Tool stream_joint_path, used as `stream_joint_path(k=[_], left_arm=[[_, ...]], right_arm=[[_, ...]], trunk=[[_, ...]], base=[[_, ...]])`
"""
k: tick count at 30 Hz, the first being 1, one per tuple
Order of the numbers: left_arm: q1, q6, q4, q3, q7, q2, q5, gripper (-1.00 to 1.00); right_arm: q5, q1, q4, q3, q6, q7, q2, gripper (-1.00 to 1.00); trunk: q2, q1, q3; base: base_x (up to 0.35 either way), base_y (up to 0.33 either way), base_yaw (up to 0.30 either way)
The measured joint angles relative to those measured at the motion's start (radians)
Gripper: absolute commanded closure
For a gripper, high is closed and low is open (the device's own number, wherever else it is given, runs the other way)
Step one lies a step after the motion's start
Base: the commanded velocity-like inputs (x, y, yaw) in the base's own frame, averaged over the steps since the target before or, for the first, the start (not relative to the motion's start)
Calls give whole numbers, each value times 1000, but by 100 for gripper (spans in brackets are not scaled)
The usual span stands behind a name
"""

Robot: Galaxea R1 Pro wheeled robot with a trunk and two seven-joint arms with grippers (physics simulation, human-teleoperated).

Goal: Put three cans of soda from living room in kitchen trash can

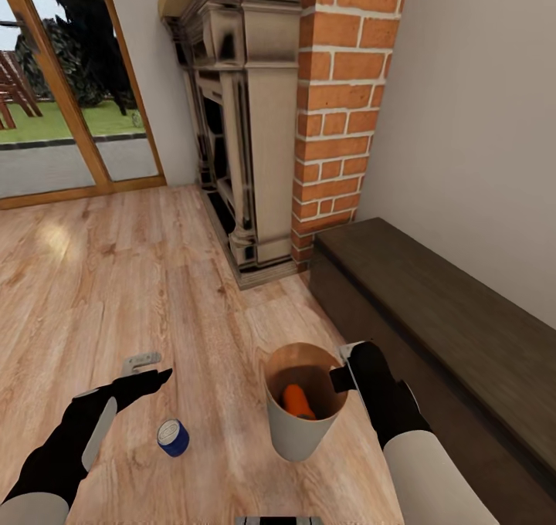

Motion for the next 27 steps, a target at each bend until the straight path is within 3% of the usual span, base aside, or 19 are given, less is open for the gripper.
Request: stream_joint_path(k=[27], left_arm=[[-3,-34,58,-3,1,0,-3,-100]], right_arm=[[1,0,0,4,0,0,2,100]], trunk=[[-6,12,-104]], base=[[0,0,0]])
